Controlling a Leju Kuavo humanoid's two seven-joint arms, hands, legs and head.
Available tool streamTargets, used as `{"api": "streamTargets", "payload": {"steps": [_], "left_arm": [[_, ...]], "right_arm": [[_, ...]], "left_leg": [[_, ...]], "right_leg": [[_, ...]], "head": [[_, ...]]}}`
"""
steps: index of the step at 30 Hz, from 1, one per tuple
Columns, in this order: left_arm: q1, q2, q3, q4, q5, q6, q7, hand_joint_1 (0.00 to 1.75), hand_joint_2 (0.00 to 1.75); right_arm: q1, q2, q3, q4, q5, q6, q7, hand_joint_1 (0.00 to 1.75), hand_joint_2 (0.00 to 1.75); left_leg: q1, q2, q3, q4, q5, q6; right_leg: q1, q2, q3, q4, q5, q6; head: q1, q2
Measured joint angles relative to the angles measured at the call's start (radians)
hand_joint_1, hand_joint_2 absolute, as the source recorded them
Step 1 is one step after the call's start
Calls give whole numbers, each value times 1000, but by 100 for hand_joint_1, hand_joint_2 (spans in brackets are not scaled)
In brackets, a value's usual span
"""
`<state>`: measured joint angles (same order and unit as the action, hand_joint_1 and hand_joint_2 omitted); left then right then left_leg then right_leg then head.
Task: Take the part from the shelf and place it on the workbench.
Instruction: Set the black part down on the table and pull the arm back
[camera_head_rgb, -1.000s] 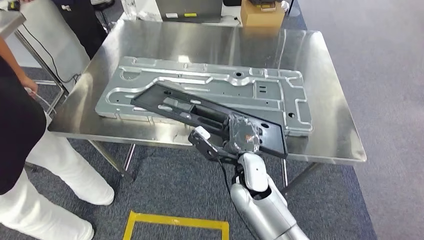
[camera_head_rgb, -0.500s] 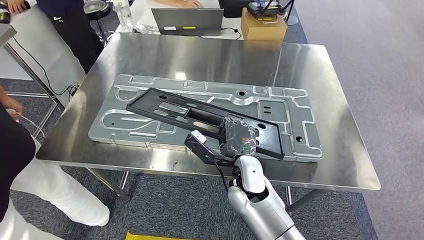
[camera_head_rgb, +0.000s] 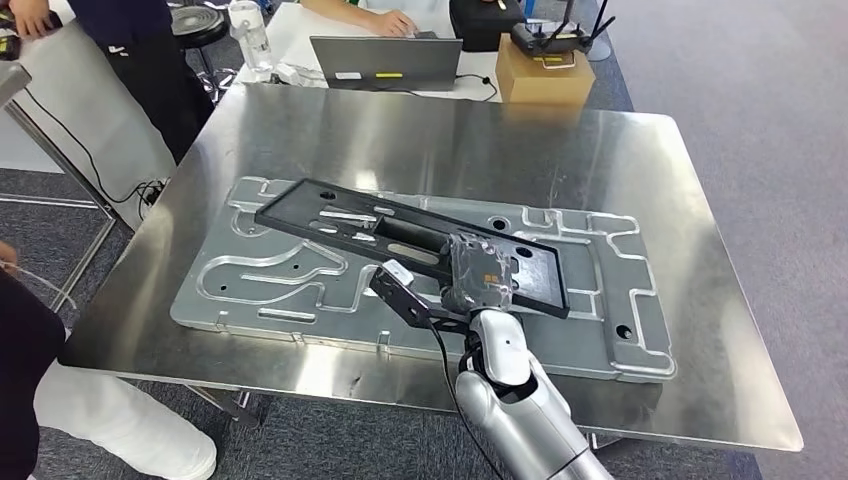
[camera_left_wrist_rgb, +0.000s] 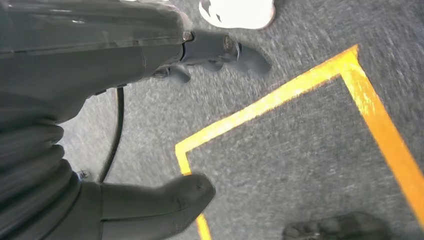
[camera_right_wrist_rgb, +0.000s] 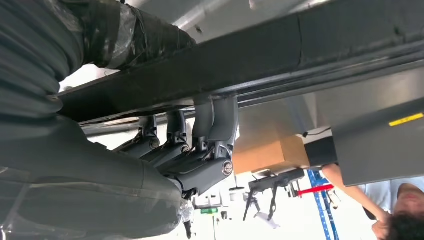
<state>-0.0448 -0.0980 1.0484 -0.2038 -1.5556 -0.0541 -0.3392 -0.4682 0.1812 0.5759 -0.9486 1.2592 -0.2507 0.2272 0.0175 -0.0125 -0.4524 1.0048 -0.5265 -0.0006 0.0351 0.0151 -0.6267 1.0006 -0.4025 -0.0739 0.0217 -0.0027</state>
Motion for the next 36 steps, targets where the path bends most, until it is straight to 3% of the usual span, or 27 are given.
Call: {"api": "streamTargets", "payload": {"steps": [2, 3, 5, 6, 7, 8, 11, 12, 13, 15, 17, 18, 20, 21, 22, 23, 25, 27, 29, 31, 33, 36], "left_arm": [[-3, 0, 0, 0, 0, 0, -2, 0, 175], [-4, 2, 0, 0, 0, 1, -3, 0, 175], [-5, 6, 0, 0, 0, 4, -5, 0, 175], [-4, 9, 0, 0, -1, 7, -5, 0, 175], [-2, 11, 0, 0, -2, 9, -5, 0, 175], [-1, 13, 0, 0, -3, 10, -5, 0, 131], [4, 14, 0, 0, -5, 11, -6, 0, 0], [4, 14, -1, 0, -6, 10, -7, 0, 44], [4, 15, -1, 0, -7, 9, -8, 0, 87], [4, 15, -1, 0, -8, 6, -10, 0, 87], [5, 15, -1, 0, -7, 3, -12, 0, 0], [4, 14, -1, 0, -6, 3, -13, 0, 0], [2, 14, -1, 0, -2, 3, -15, 0, 0], [2, 14, -1, 0, -2, 3, -15, 0, 0], [2, 14, -1, 0, -2, 3, -15, 0, 0], [2, 14, 0, 0, -1, 3, -15, 0, 0], [3, 14, 0, 1, 3, 1, -17, 0, 0], [1, 11, 0, 1, 12, -6, -23, 0, 0], [-1, 10, 1, 2, 19, -12, -28, 0, 0], [0, 10, 1, 2, 22, -16, -30, 0, 0], [0, 10, 1, 2, 23, -18, -32, 0, 0], [0, 12, 1, 2, 24, -18, -33, 0, 0]], "right_arm": [[-3, 2, 0, 2, 1, 0, 0, 175, 175], [-3, 4, 0, 3, 1, 0, -1, 175, 175], [-2, 5, 0, 7, 1, 0, -2, 175, 175], [0, 6, 0, 9, 1, 0, -2, 175, 175], [2, 6, 0, 11, 1, 0, -1, 175, 175], [3, 6, 0, 13, 1, 0, -1, 131, 131], [6, 5, 0, 17, 1, 0, -2, 0, 0], [7, 5, 0, 19, 0, 1, -3, 0, 0], [8, 5, 0, 20, -1, 1, -4, 0, 0], [9, 5, 0, 21, -3, 1, -7, 0, 0], [8, 5, 0, 21, -3, 1, -9, 0, 0], [8, 5, 0, 21, -4, 1, -10, 0, 0], [10, 3, 0, 22, -6, 1, -10, 0, 0], [13, 1, -1, 22, -7, 1, -10, 0, 0], [16, -1, -1, 22, -7, 1, -10, 0, 0], [19, -3, -1, 22, -8, 1, -10, 0, 0], [20, -6, -3, 21, -10, 2, -11, 0, 0], [20, -8, -4, 20, -13, 5, -12, 0, 0], [20, -11, -4, 19, -16, 9, -13, 0, 0], [20, -11, -5, 16, -17, 11, -13, 0, 0], [20, -11, -6, 13, -17, 11, -14, 0, 0], [22, -11, -6, 13, -17, 12, -15, 0, 0]], "left_leg": [[0, 3, -23, 64, 10, -10], [1, 4, -55, 118, -3, -13], [3, 5, -133, 218, -65, -19], [5, 6, -166, 244, -95, -23], [6, 6, -187, 242, -107, -26], [8, 6, -194, 211, -89, -28], [10, 10, -183, 51, 68, -31], [8, 11, -182, 24, 102, -25], [5, 12, -185, 19, 114, -17], [4, 11, -184, 19, 114, -2], [7, 12, -174, 12, 110, 9], [9, 12, -167, 9, 106, 15], [9, 13, -158, 8, 97, 21], [9, 13, -153, 8, 92, 22], [9, 13, -148, 8, 86, 22], [9, 13, -140, 9, 82, 21], [9, 12, -125, 9, 73, 19], [7, 10, -120, 9, 70, 11], [9, 9, -124, 8, 71, -1], [9, 12, -126, 8, 65, -13], [7, 13, -144, 59, 19, -18], [8, 13, -211, 242, -83, -21]], "right_leg": [[-9, -1, 37, -24, 0, -3], [-12, -2, 50, -30, -3, -2], [-14, -2, 70, -32, -22, -2], [-15, 0, 78, -31, -32, 0], [-16, 1, 88, -29, -43, 4], [-19, 3, 99, -25, -56, 8], [-23, 4, 123, -3, -99, 28], [-23, 4, 122, 4, -109, 35], [-22, 4, 119, 9, -116, 40], [-24, 3, 117, 11, -125, 49], [-27, -1, 105, 45, -148, 61], [-30, -3, 82, 92, -169, 69], [-37, -6, 2, 228, -216, 80], [-41, -7, -38, 283, -225, 84], [-43, -8, -65, 308, -214, 85], [-45, -9, -72, 292, -183, 84], [-43, -10, -37, 169, -88, 75], [-34, -9, -3, 65, -30, 62], [-26, -8, 1, 41, -24, 53], [-31, -9, 6, 23, -24, 47], [-37, -12, 11, 5, -17, 39], [-33, -14, 1, 7, -10, 31]], "head": [[0, 0], [-1, 0], [-2, 0], [-2, 0], [-2, 0], [-2, 0], [-2, 0], [-2, 0], [-2, 0], [-2, 0], [-2, 0], [-2, 0], [-2, 0], [-2, 0], [-2, 0], [-2, 0], [-2, 0], [-2, 0], [-1, 0], [-2, 0], [-2, 0], [-3, 0]]}}
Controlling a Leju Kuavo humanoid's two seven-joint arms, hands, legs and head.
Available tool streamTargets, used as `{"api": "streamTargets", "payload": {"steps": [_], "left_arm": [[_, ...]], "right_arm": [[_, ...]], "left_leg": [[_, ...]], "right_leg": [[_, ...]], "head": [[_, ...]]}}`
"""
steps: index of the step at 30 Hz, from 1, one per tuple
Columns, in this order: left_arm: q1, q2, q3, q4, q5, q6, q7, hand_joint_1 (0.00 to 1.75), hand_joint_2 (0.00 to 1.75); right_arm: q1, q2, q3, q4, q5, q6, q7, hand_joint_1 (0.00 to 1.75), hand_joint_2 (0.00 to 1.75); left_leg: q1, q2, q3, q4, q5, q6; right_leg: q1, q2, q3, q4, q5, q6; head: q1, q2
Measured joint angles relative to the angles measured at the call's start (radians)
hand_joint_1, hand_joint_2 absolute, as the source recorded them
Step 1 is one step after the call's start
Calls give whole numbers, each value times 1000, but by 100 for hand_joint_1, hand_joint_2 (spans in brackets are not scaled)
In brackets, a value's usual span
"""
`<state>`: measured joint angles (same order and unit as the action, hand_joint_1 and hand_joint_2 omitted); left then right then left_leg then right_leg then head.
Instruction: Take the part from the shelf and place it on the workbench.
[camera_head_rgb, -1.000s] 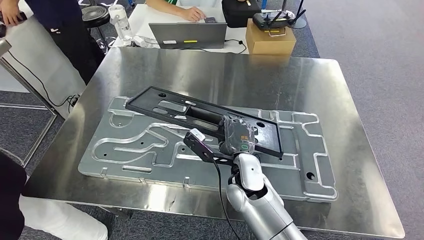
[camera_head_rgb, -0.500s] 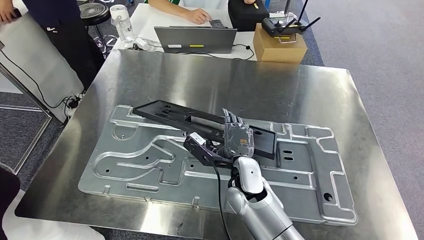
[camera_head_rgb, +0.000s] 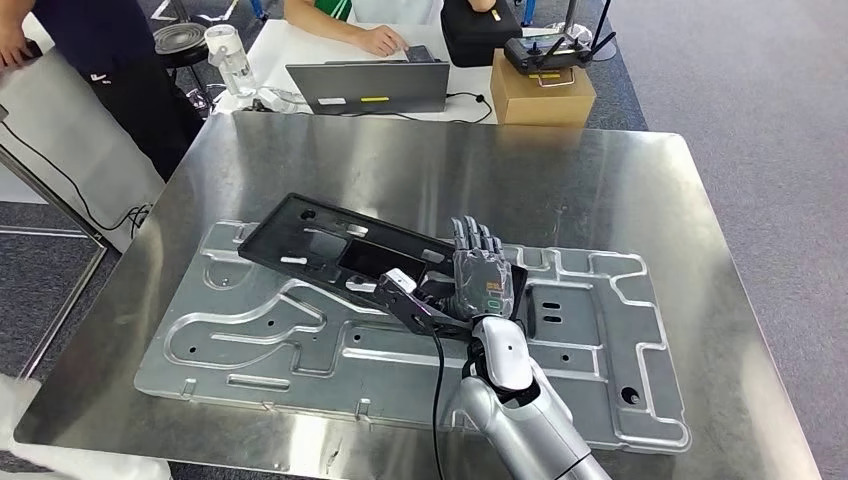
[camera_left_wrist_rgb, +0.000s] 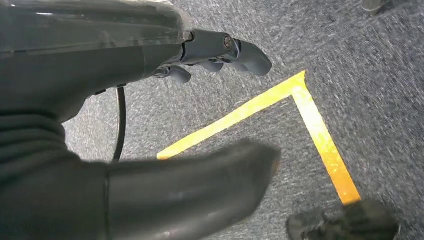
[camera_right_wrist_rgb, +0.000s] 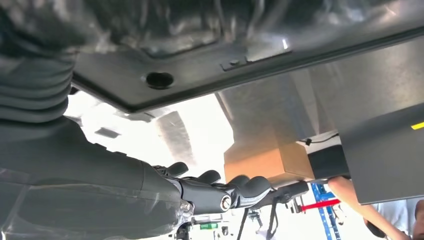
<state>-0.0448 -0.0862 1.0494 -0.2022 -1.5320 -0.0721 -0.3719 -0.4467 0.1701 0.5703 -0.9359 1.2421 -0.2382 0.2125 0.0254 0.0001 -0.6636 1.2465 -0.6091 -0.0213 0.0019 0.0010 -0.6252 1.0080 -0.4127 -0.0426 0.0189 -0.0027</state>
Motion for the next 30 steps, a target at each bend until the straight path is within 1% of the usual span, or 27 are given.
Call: {"api": "streamTargets", "payload": {"steps": [1, 2, 3, 4, 5, 6, 7, 8, 10, 11, 12, 14, 15, 16, 17, 18, 19, 20, 21, 22, 23, 24, 25, 26, 27, 28, 30], "left_arm": [[0, 1, 0, 0, 0, 0, 0, 0, 0], [1, 2, 0, 0, 0, 0, 0, 0, 0], [0, 2, 0, 0, 0, 0, 0, 0, 0], [-1, 2, 0, 0, 0, 0, 0, 0, 0], [-2, 2, 0, 0, 0, 0, 0, 0, 0], [-4, 2, 0, 0, 0, 0, 0, 0, 0], [-5, 3, 0, 0, 0, 0, 0, 0, 0], [-5, 3, 0, 0, 0, 0, 0, 0, 0], [-5, 2, 0, 0, 0, 0, 0, 0, 0], [-6, 2, 0, 0, 0, 0, 0, 0, 0], [-7, 2, 0, 0, 0, -1, 0, 0, 0], [-7, 2, 0, 0, 0, -1, 0, 0, 0], [-7, 2, 0, 0, 0, -1, 0, 0, 0], [-7, 2, 0, 0, 0, -1, 0, 0, 0], [-7, 2, 1, 0, 0, -1, 0, 0, 0], [-7, 2, 1, 0, 0, -1, 0, 0, 0], [-7, 2, 1, 0, 0, -1, 0, 0, 0], [-7, 1, 1, 0, 0, -1, 0, 0, 0], [-7, 1, 1, 0, 0, -1, 0, 0, 0], [-7, 1, 1, 0, 0, -1, 0, 0, 0], [-7, 1, 1, 0, 0, -2, 0, 0, 0], [-7, 1, 1, 0, 0, -2, 0, 0, 0], [-7, 1, 1, 0, 0, -2, 0, 0, 0], [-6, 1, 1, 0, 0, -3, 0, 0, 0], [-6, 1, 1, 0, 0, -4, 0, 0, 0], [-5, 1, 1, 0, 0, -5, 0, 0, 0], [-5, 1, 1, 0, 0, -6, 0, 0, 0]], "right_arm": [[1, 0, 0, 0, 0, 0, 0, 0, 0], [1, 0, 0, 0, 0, 1, -1, 0, 0], [2, 0, 0, 0, 0, 1, -1, 0, 0], [1, 0, 0, 0, 0, 1, -2, 0, 0], [1, 0, -1, -1, 0, 1, -2, 0, 0], [1, 0, -1, -1, 0, 1, -2, 0, 0], [1, 0, -1, -2, 0, 1, -2, 0, 0], [1, 0, -2, -2, 0, 1, -2, 0, 0], [1, -1, -3, -2, 0, 1, -3, 0, 0], [1, -2, -4, -2, 0, 1, -3, 0, 0], [0, -3, -5, -2, 0, 1, -3, 0, 0], [1, -4, -6, -2, 0, 1, -3, 0, 0], [2, -5, -6, -2, 0, 1, -3, 0, 0], [2, -6, -6, -1, 0, 1, -3, 0, 0], [3, -7, -6, -1, 0, 1, -3, 0, 0], [3, -8, -6, -1, 0, 1, -3, 0, 0], [3, -8, -7, -2, 0, 1, -3, 0, 0], [1, -8, -7, -2, 0, 1, -3, 0, 0], [0, -8, -7, -3, 0, 1, -3, 0, 0], [-1, -9, -7, -5, 0, 1, -3, 0, 0], [-2, -9, -7, -6, 0, 2, -3, 0, 0], [-2, -9, -8, -7, 0, 2, -3, 0, 0], [-2, -9, -8, -7, 0, 3, -3, 0, 0], [-3, -8, -8, -7, 0, 4, -4, 0, 0], [-3, -7, -8, -7, -1, 5, -4, 0, 0], [-3, -6, -8, -7, -1, 6, -5, 0, 0], [-2, -4, -8, -7, -2, 7, -6, 0, 0]], "left_leg": [[0, 0, -8, 32, -10, -1], [0, 0, 2, 27, -2, -1], [0, 0, 32, -19, 22, 0], [0, 0, 75, -90, 46, 2], [-3, -1, 110, -153, 65, 5], [-5, -2, 134, -197, 77, 9], [-8, -3, 142, -218, 82, 13], [-11, -3, 139, -217, 87, 18], [-8, -1, 133, -223, 104, 30], [-6, 1, 128, -226, 115, 37], [-3, 4, 119, -229, 126, 44], [-2, 9, 96, -229, 145, 52], [-2, 10, 83, -229, 155, 52], [-2, 11, 70, -228, 163, 51], [-2, 12, 59, -228, 172, 49], [-1, 12, 48, -227, 179, 46], [-1, 12, 40, -227, 187, 43], [-1, 12, 33, -227, 194, 38], [-2, 11, 29, -227, 200, 32], [-2, 11, 27, -229, 207, 26], [-1, 11, 27, -231, 215, 18], [0, 11, 27, -235, 223, 10], [1, 10, 26, -237, 226, 3], [2, 10, 20, -232, 216, -2], [3, 9, 10, -210, 187, -5], [4, 8, -6, -168, 142, -6], [3, 7, -39, -42, 44, -7]], "right_leg": [[2, 0, -6, 4, 2, -1], [3, 0, -14, 10, 4, 0], [3, 1, -22, 17, 6, 1], [3, 1, -29, 26, 7, 3], [5, 1, -36, 34, 9, 7], [6, 1, -40, 40, 11, 11], [7, 1, -43, 44, 15, 16], [7, 2, -44, 42, 20, 22], [6, 3, -47, 40, 26, 35], [5, 4, -54, 50, 11, 42], [3, 5, -66, 79, -22, 49], [-4, 4, -104, 192, -118, 62], [-8, 4, -119, 255, -155, 68], [-11, 4, -123, 298, -174, 72], [-14, 3, -108, 307, -172, 74], [-16, 3, -73, 277, -154, 74], [-17, 2, -21, 215, -131, 73], [-17, 2, 37, 137, -119, 69], [-14, 2, 82, 74, -112, 63], [-10, 2, 108, 31, -111, 57], [-6, 3, 117, 11, -113, 51], [-2, 4, 114, 9, -105, 43], [-4, 3, 110, 3, -96, 35], [-5, 1, 105, -2, -86, 25], [-6, -1, 96, -7, -74, 13], [-8, -2, 85, -11, -61, 5], [-2, -3, 56, -9, -40, -5]], "head": [[0, 0], [0, 0], [0, 0], [0, 0], [0, 0], [0, 0], [0, 0], [0, 0], [0, 0], [1, 0], [2, 0], [2, 0], [2, 0], [2, 0], [2, 0], [2, 0], [2, 0], [2, 0], [2, 0], [2, 0], [1, 0], [1, 0], [2, 0], [2, 0], [2, 0], [1, 0], [1, 0]]}}
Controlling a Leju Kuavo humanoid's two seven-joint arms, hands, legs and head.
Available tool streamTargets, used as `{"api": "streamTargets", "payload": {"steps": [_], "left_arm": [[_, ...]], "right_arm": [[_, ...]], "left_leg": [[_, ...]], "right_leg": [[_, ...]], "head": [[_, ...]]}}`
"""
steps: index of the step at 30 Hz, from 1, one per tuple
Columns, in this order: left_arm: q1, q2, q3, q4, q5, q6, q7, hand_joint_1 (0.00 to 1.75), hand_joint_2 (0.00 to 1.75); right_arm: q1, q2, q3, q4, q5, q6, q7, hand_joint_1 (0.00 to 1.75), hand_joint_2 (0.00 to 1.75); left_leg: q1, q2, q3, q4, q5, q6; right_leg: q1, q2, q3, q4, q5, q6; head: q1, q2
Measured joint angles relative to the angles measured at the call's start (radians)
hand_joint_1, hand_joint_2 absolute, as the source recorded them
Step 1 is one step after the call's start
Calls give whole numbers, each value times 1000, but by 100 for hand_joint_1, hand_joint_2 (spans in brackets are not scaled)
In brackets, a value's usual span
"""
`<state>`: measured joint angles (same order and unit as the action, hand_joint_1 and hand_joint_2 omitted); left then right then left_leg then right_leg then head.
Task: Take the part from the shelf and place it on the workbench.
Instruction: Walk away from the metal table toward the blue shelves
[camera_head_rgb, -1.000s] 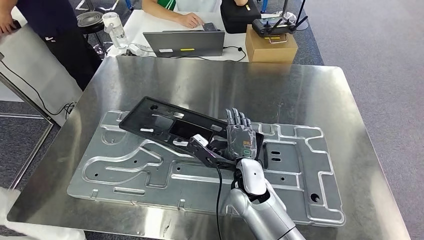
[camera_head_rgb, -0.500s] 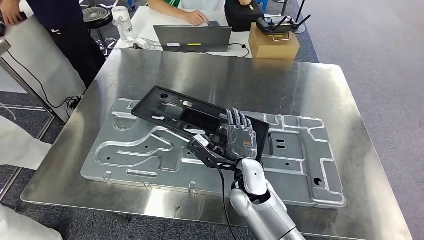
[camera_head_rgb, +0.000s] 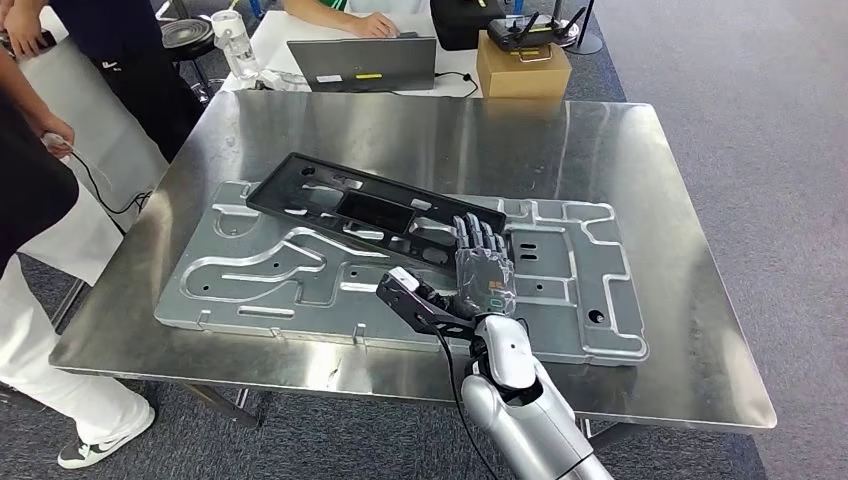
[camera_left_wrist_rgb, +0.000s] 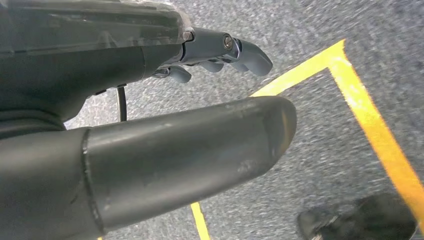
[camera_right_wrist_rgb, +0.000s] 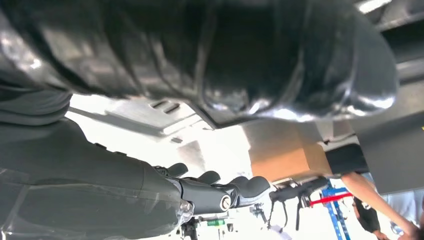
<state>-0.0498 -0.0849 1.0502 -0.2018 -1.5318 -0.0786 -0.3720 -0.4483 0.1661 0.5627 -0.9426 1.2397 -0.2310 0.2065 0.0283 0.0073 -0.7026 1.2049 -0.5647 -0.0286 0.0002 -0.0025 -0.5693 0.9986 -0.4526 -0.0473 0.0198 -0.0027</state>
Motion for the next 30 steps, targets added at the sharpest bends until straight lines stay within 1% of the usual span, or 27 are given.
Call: {"api": "streamTargets", "payload": {"steps": [1, 2, 3, 4, 5, 6, 7, 8, 9, 10, 11, 12, 13, 15, 16, 17, 18, 19, 20, 21, 22, 23, 25, 26, 27, 28, 30], "left_arm": [[0, 0, 0, 0, 1, 0, 0, 0, 0], [0, 1, 1, 0, 4, -1, 2, 0, 0], [-1, 3, 3, 0, 9, -4, 4, 0, 0], [-1, 5, 6, 0, 15, -8, 6, 0, 0], [-3, 8, 11, 0, 21, -13, 8, 0, 0], [-6, 12, 15, 0, 26, -17, 9, 0, 0], [-8, 16, 20, 0, 29, -19, 10, 0, 0], [-10, 20, 24, 0, 31, -19, 10, 0, 0], [-11, 21, 27, 0, 32, -18, 10, 0, 0], [-10, 22, 29, 0, 34, -17, 10, 0, 0], [-9, 23, 32, 0, 35, -16, 10, 0, 0], [-8, 22, 35, 0, 37, -15, 10, 0, 0], [-7, 22, 38, 0, 38, -15, 10, 0, 0], [-6, 21, 45, 0, 39, -14, 10, 0, 0], [-6, 21, 47, 0, 39, -14, 10, 0, 0], [-5, 21, 48, 0, 39, -13, 10, 0, 0], [-5, 21, 49, 0, 39, -13, 10, 0, 0], [-4, 21, 49, 0, 39, -13, 10, 0, 0], [-4, 20, 49, 0, 39, -13, 10, 0, 0], [-4, 18, 49, 0, 39, -13, 10, 0, 0], [-4, 15, 49, 0, 39, -12, 10, 0, 0], [-3, 13, 50, 0, 39, -11, 10, 0, 0], [1, 10, 50, 0, 37, -10, 10, 0, 0], [3, 9, 51, 0, 36, -9, 10, 0, 0], [5, 7, 51, 0, 36, -8, 11, 0, 0], [7, 6, 51, 0, 35, -6, 12, 0, 0], [10, 4, 52, 0, 36, -1, 15, 0, 0]], "right_arm": [[1, 0, 0, 0, -1, -1, -2, 0, 0], [0, 2, 0, 2, -3, -4, -6, 0, 0], [-2, 5, 0, 6, -4, -11, -10, 0, 0], [-7, 12, 0, 11, -6, -20, -14, 0, 0], [-15, 23, 0, 18, -7, -30, -17, 0, 0], [-25, 34, 0, 25, -7, -41, -18, 0, 0], [-34, 44, 0, 31, -7, -52, -18, 0, 0], [-41, 51, 0, 35, -6, -61, -17, 0, 0], [-44, 55, 0, 37, -3, -71, -16, 0, 0], [-43, 56, 0, 37, 1, -81, -12, 0, 0], [-39, 56, 0, 33, 6, -91, -8, 0, 0], [-32, 53, 0, 25, 10, -100, -5, 0, 0], [-24, 50, 0, 15, 14, -107, -2, 0, 0], [-9, 45, 0, -1, 17, -112, 0, 0, 0], [-3, 42, 0, -6, 18, -112, 0, 0, 0], [4, 39, 0, -10, 18, -112, 0, 0, 0], [8, 37, 0, -15, 18, -113, 0, 0, 0], [12, 35, 0, -20, 19, -113, 1, 0, 0], [13, 35, 0, -26, 22, -113, 4, 0, 0], [15, 34, 0, -35, 26, -114, 6, 0, 0], [19, 33, 0, -47, 31, -117, 9, 0, 0], [27, 31, 0, -61, 35, -120, 12, 0, 0], [54, 23, 0, -96, 41, -128, 17, 0, 0], [71, 18, 0, -117, 42, -130, 19, 0, 0], [87, 14, 0, -140, 44, -131, 20, 0, 0], [104, 11, 0, -163, 47, -133, 21, 0, 0], [137, 4, -1, -205, 49, -143, 21, 0, 0]], "left_leg": [[0, 0, -7, 55, -22, -1], [-1, 0, -2, 85, -19, -1], [-1, 0, 19, 81, 3, 0], [-1, 0, 58, 42, 30, 2], [-2, -1, 108, -23, 46, 7], [-5, -1, 158, -97, 47, 11], [-7, -2, 194, -154, 41, 14], [-11, -2, 213, -189, 32, 17], [-14, -3, 217, -202, 32, 20], [-12, -2, 211, -203, 41, 26], [-10, 0, 206, -206, 50, 34], [-7, 2, 199, -209, 62, 43], [-4, 4, 189, -211, 74, 50], [-5, 6, 162, -210, 95, 56], [-5, 6, 147, -209, 105, 56], [-5, 7, 132, -207, 115, 54], [-5, 7, 118, -205, 124, 52], [-5, 7, 106, -202, 131, 50], [-5, 7, 97, -200, 137, 47], [-6, 7, 89, -198, 143, 43], [-5, 7, 83, -198, 150, 37], [-3, 7, 80, -200, 159, 29], [1, 6, 78, -212, 178, 13], [2, 5, 75, -215, 176, 7], [2, 4, 68, -204, 159, 4], [1, 2, 54, -171, 127, 2], [2, 0, 12, -43, 39, 0]], "right_leg": [[3, 0, -15, 2, 10, -1], [6, 0, -30, 5, 20, -1], [8, 0, -46, 9, 29, 0], [9, 1, -62, 16, 37, 1], [10, 2, -77, 24, 44, 4], [11, 3, -90, 32, 50, 7], [12, 3, -98, 37, 57, 11], [13, 2, -103, 40, 64, 16], [13, 1, -105, 40, 72, 21], [12, 0, -106, 38, 77, 27], [11, 1, -109, 43, 70, 34], [9, 3, -117, 60, 45, 41], [7, 4, -129, 95, 4, 47], [1, 4, -161, 214, -94, 59], [-3, 4, -172, 272, -121, 63], [-5, 3, -171, 308, -125, 66], [-8, 3, -151, 308, -110, 67], [-9, 3, -114, 270, -83, 66], [-9, 3, -62, 203, -60, 62], [-6, 4, -11, 126, -51, 56], [-2, 4, 29, 60, -51, 50], [3, 4, 51, 18, -55, 45], [11, 4, 54, -11, -47, 35], [11, 1, 54, -20, -35, 29], [8, -2, 52, -30, -24, 19], [5, -4, 49, -39, -13, 11], [2, -8, 36, -40, -2, 1]], "head": [[0, 0], [0, 0], [0, 0], [0, 0], [0, 0], [0, 0], [0, 0], [0, 0], [0, 0], [0, 0], [1, 0], [1, 0], [1, 0], [1, 0], [1, 0], [1, 0], [1, 0], [1, 0], [1, 0], [1, 0], [1, 0], [1, 0], [1, 0], [1, 0], [0, 0], [0, 0], [-2, 0]]}}
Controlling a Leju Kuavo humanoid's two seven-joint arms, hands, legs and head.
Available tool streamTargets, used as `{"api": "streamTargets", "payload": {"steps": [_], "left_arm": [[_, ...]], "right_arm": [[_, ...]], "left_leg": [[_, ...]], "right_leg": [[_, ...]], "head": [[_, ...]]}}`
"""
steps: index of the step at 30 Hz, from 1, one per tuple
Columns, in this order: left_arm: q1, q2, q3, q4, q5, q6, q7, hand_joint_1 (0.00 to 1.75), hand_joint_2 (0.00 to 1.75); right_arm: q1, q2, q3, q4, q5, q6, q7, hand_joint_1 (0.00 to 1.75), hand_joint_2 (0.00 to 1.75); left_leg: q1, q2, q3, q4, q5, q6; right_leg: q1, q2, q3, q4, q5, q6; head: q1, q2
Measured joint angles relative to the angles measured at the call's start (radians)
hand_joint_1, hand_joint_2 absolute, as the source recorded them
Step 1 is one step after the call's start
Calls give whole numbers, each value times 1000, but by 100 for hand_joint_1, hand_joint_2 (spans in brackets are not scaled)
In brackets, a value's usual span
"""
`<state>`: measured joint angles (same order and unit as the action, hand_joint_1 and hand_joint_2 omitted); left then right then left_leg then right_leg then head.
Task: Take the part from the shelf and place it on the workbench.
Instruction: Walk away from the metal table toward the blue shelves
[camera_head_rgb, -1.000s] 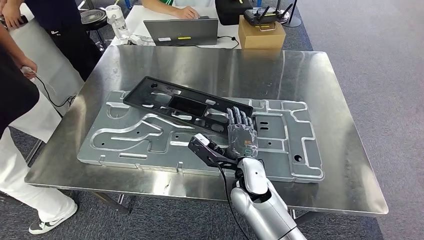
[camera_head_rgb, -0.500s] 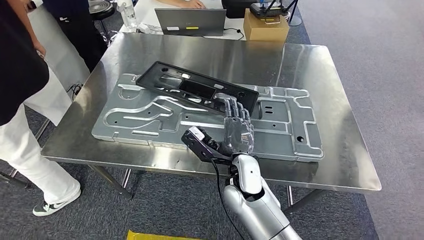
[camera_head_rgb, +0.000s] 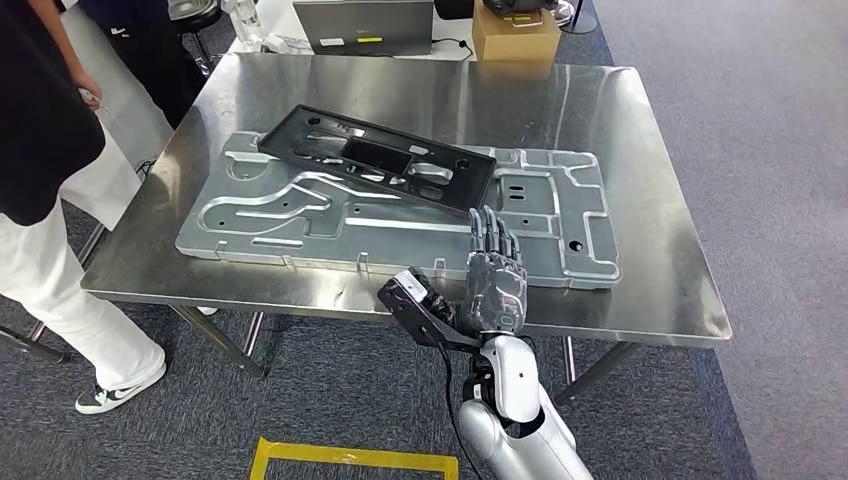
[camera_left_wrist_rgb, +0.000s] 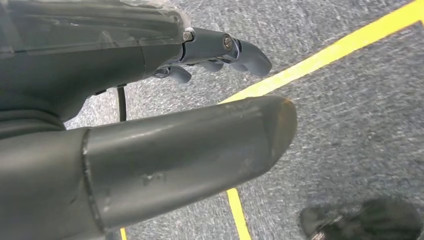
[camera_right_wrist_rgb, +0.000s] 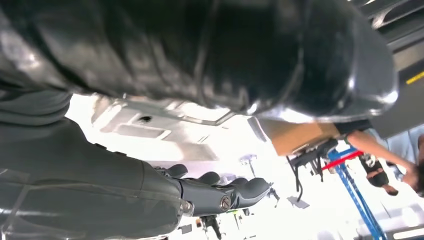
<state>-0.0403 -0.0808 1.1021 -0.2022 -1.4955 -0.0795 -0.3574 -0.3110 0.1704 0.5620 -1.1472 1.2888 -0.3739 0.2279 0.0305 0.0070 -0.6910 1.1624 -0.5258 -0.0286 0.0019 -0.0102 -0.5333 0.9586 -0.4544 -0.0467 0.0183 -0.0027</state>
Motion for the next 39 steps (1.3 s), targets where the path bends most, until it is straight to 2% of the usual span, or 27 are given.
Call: {"api": "streamTargets", "payload": {"steps": [2, 3, 5, 7, 9, 11, 13, 15, 17, 18, 19, 20, 21, 23, 24, 25, 27, 28, 29, 31, 32, 33, 34, 35, 36, 37, 39], "left_arm": [[1, 0, 3, 0, 3, 3, 1, 0, 0], [3, -1, 6, 0, 5, 4, 1, 0, 0], [5, -2, 13, 0, 9, 8, 1, 0, 0], [6, -5, 21, 0, 14, 14, 1, 0, 0], [8, -9, 29, 0, 18, 22, 2, 0, 0], [12, -15, 39, 0, 21, 27, 3, 0, 0], [14, -20, 48, 0, 23, 31, 3, 0, 0], [15, -24, 54, 0, 23, 34, 3, 0, 0], [15, -26, 60, 0, 23, 37, 2, 0, 0], [14, -27, 64, 0, 22, 38, 2, 0, 0], [13, -28, 68, 0, 22, 39, 2, 0, 0], [13, -29, 71, 0, 21, 39, 2, 0, 0], [12, -32, 73, 0, 20, 40, 1, 0, 0], [14, -39, 80, 0, 17, 43, -2, 0, 0], [15, -42, 85, 0, 15, 45, -3, 0, 0], [17, -44, 90, 0, 15, 46, -4, 0, 0], [20, -46, 99, 0, 13, 48, -6, 0, 0], [22, -47, 102, 0, 12, 49, -6, 0, 0], [24, -48, 105, 0, 10, 50, -7, 0, 0], [25, -50, 112, -1, 8, 51, -8, 0, 0], [25, -50, 116, -1, 8, 52, -9, 0, 0], [25, -50, 120, -2, 8, 53, -10, 0, 0], [24, -50, 123, -2, 8, 54, -12, 0, 0], [24, -51, 125, -2, 9, 55, -13, 0, 0], [23, -52, 127, -3, 11, 57, -15, 0, 0], [22, -54, 131, -3, 12, 58, -16, 0, 0], [19, -57, 139, -4, 16, 61, -17, 0, 0]], "right_arm": [[47, -7, -3, -40, -1, -26, -1, 0, 0], [76, -11, -7, -61, -2, -45, -3, 0, 0], [140, -17, -22, -110, -6, -90, -11, 0, 0], [208, -22, -42, -163, -16, -136, -22, 0, 0], [284, -27, -66, -216, -28, -186, -29, 0, 0], [358, -35, -94, -262, -42, -239, -36, 0, 0], [419, -41, -123, -296, -56, -281, -46, 0, 0], [464, -45, -148, -321, -66, -299, -54, 0, 0], [497, -47, -167, -335, -76, -306, -64, 0, 0], [511, -47, -177, -340, -82, -309, -72, 0, 0], [525, -45, -188, -345, -88, -311, -85, 0, 0], [541, -39, -204, -352, -95, -314, -106, 0, 0], [560, -28, -224, -360, -104, -315, -138, 0, 0], [600, 13, -289, -384, -130, -319, -234, 0, 0], [617, 38, -331, -396, -147, -321, -282, 0, 0], [632, 60, -375, -406, -167, -324, -318, 0, 0], [660, 95, -455, -420, -229, -327, -346, 0, 0], [674, 108, -492, -423, -264, -327, -351, 0, 0], [685, 119, -528, -425, -298, -327, -358, 0, 0], [703, 138, -592, -424, -350, -327, -376, 0, 0], [710, 143, -619, -421, -370, -327, -388, 0, 0], [716, 148, -642, -414, -389, -327, -402, 0, 0], [721, 151, -666, -402, -407, -327, -417, 0, 0], [725, 154, -692, -385, -425, -327, -430, 0, 0], [727, 158, -721, -358, -444, -327, -439, 0, 0], [728, 161, -750, -325, -462, -327, -443, 0, 0], [729, 167, -801, -254, -488, -327, -443, 0, 0]], "left_leg": [[1, -1, -23, 108, -45, -6], [2, 0, -10, 111, -40, -9], [7, 0, 63, 10, 4, -15], [5, -6, 132, -99, 26, -15], [0, -12, 147, -124, 22, -7], [0, -10, 138, -125, 29, 7], [2, -4, 124, -129, 43, 30], [1, 2, 101, -130, 60, 48], [-3, 8, 76, -129, 79, 54], [-5, 9, 64, -129, 88, 55], [-7, 10, 53, -128, 97, 54], [-8, 10, 41, -128, 107, 53], [-9, 10, 32, -127, 117, 52], [-11, 7, 24, -129, 136, 44], [-10, 6, 24, -133, 148, 39], [-10, 6, 25, -141, 161, 32], [-8, 4, 21, -153, 171, 19], [-9, 3, 14, -142, 144, 14], [-9, 2, 5, -112, 96, 12], [-8, 1, -13, 7, -23, 8], [-8, 1, -17, 73, -53, 6], [-8, 1, -13, 124, -54, 5], [-8, 1, 4, 148, -29, 4], [-8, 1, 35, 140, 4, 6], [-9, 0, 85, 97, 24, 10], [-11, -1, 152, 20, 19, 14], [-16, -3, 257, -130, -34, 27]], "right_leg": [[0, -3, -19, 15, 3, 0], [-2, -4, -28, 24, 2, 1], [-7, -5, -48, 49, -1, 6], [-8, -2, -69, 75, -6, 17], [-4, -1, -81, 91, -4, 29], [-4, -1, -85, 96, -3, 40], [-8, 2, -98, 124, -44, 51], [-10, 5, -124, 221, -140, 60], [-12, 6, -140, 335, -208, 65], [-12, 6, -133, 362, -206, 64], [-12, 6, -109, 357, -183, 61], [-12, 6, -69, 318, -152, 56], [-9, 6, -14, 251, -128, 48], [-1, 5, 104, 85, -128, 34], [4, 6, 137, 32, -137, 31], [7, 6, 150, 3, -140, 30], [4, 4, 133, -7, -112, 23], [1, 2, 119, -12, -96, 17], [-1, 0, 102, -14, -79, 10], [1, -2, 61, -4, -53, 1], [2, -2, 37, 4, -40, 1], [4, -2, 12, 14, -28, 1], [5, -3, -14, 26, -18, 3], [5, -3, -40, 39, -9, 5], [6, -4, -62, 52, 0, 7], [7, -3, -81, 66, 7, 11], [9, -5, -105, 84, 24, 20]], "head": [[0, 0], [0, 0], [0, 0], [0, 0], [0, 0], [1, 0], [2, 0], [2, 0], [2, 0], [2, 0], [2, 0], [2, 0], [2, 0], [1, 0], [1, 0], [1, 0], [2, 0], [2, 0], [1, 0], [1, 0], [1, 0], [1, 0], [1, 0], [1, 0], [1, 0], [1, 0], [1, 0]]}}
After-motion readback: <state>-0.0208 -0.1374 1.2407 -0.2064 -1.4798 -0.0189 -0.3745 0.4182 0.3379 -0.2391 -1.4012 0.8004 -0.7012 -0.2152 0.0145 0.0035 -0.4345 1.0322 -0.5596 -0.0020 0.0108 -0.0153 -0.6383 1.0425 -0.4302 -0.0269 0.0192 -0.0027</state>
